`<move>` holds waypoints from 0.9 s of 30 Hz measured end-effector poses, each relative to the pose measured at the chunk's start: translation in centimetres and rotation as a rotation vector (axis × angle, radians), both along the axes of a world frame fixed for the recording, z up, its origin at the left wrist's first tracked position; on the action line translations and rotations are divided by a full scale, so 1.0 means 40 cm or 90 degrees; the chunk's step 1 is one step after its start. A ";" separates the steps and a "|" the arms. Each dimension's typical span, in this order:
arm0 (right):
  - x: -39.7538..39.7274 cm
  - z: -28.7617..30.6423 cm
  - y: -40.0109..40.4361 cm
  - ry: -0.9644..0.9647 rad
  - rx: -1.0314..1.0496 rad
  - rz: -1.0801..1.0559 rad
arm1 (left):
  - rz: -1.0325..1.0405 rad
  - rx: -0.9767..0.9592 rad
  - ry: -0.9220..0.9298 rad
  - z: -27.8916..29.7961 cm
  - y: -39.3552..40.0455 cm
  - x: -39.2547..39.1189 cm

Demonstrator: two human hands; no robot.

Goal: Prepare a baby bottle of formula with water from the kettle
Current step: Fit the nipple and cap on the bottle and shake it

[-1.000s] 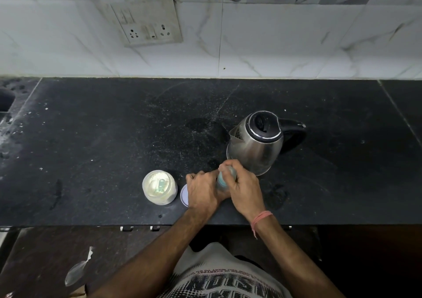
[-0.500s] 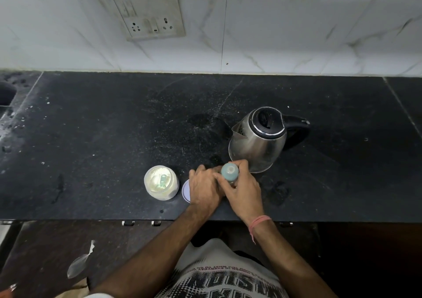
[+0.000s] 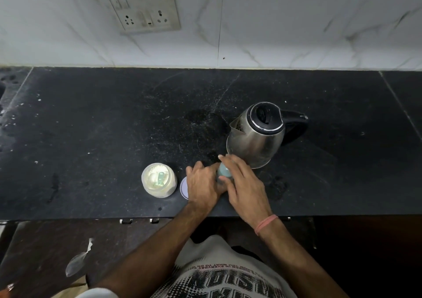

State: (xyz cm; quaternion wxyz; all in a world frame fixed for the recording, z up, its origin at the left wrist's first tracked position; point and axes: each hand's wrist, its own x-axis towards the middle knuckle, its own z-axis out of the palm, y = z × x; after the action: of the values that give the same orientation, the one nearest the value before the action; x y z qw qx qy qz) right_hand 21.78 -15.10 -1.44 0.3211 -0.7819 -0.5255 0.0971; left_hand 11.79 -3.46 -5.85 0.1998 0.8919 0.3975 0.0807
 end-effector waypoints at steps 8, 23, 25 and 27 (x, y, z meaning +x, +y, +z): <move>0.002 -0.038 0.026 0.014 0.022 -0.037 | -0.007 0.026 0.006 -0.020 -0.001 -0.004; 0.016 -0.012 -0.020 0.125 0.034 -0.002 | -0.154 0.103 0.119 -0.047 -0.013 -0.064; 0.010 0.021 -0.047 0.164 0.079 -0.068 | -0.187 0.134 0.124 -0.040 -0.020 -0.063; 0.004 0.069 -0.072 0.215 0.153 -0.149 | -0.220 0.147 0.126 -0.037 -0.034 -0.057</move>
State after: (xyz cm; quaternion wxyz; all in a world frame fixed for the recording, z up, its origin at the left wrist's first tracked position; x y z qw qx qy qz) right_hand 21.93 -17.98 1.31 0.5044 -0.7662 -0.3778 0.1256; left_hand 9.51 -4.84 -7.32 0.0675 0.9672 0.2448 0.0025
